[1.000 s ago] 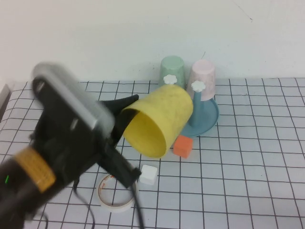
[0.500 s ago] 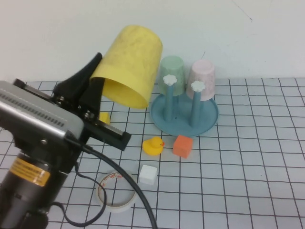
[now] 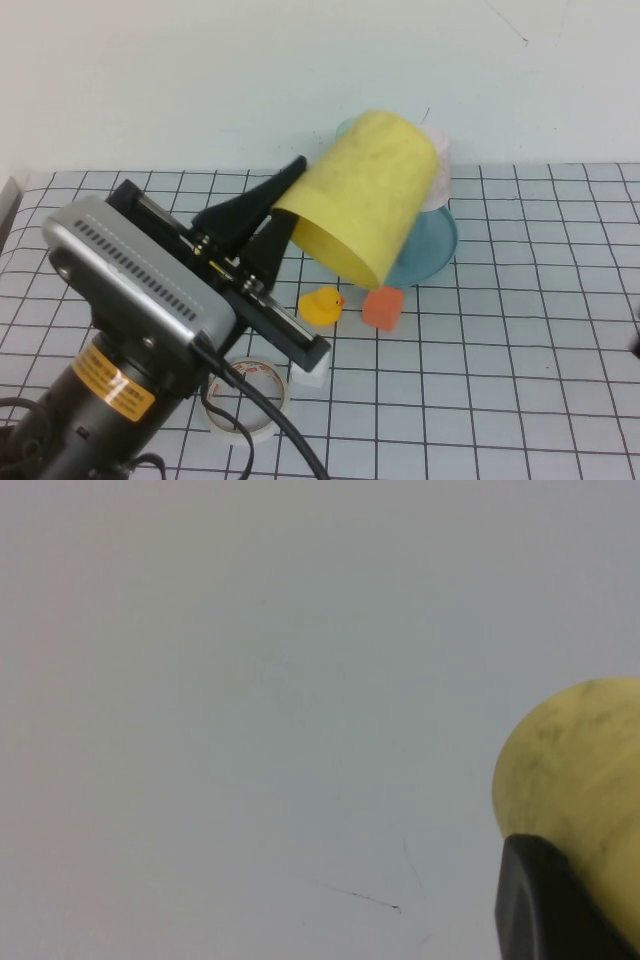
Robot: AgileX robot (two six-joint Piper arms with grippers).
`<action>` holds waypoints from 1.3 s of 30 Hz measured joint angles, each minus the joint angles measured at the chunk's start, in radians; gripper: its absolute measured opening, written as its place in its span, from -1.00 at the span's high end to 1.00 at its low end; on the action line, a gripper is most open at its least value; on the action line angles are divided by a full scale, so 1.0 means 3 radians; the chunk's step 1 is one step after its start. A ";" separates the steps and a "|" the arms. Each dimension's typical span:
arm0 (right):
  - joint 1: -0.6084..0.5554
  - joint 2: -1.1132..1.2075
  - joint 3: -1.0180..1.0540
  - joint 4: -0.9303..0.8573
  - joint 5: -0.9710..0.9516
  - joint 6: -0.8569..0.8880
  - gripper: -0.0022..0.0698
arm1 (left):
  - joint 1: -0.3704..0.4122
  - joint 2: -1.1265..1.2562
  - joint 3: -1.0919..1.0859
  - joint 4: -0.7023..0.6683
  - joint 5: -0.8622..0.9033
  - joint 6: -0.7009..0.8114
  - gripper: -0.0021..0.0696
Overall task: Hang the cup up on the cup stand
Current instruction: Adjust the cup with two arms
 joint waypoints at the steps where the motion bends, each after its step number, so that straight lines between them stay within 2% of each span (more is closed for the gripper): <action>1: 0.0000 0.0213 -0.0143 0.0000 0.0145 -0.0052 -0.93 | 0.0000 0.0000 0.0000 0.0045 0.0000 0.0000 0.93; 6: 0.0017 0.1150 -0.0804 0.0000 0.0930 -0.0154 -0.97 | 0.0000 0.0000 0.0000 0.0112 0.0000 -0.0020 0.93; 10: 0.0274 0.1730 -0.1226 0.0000 0.1140 -0.0239 -0.98 | 0.0000 0.0000 0.0000 0.0112 -0.0006 -0.0036 0.93; 14: 0.0681 0.2013 -0.1550 -0.0006 0.0917 -0.0326 -0.98 | 0.0000 0.0000 0.0000 0.0106 -0.0006 -0.0054 0.93; 18: 0.0949 0.2172 -0.1786 -0.0006 0.0512 -0.0449 -0.98 | 0.0000 0.0000 0.0000 -0.0123 -0.0006 -0.0056 0.93; 27: 0.1074 0.2400 -0.2136 0.0001 0.0140 -0.0489 -0.98 | 0.0000 0.0000 0.0000 -0.0616 -0.0006 -0.0206 0.93; 39: 0.1426 0.2917 -0.2776 0.0001 0.0001 -0.0453 -0.99 | 0.0000 0.0000 0.0000 -0.0717 -0.0012 -0.0236 0.93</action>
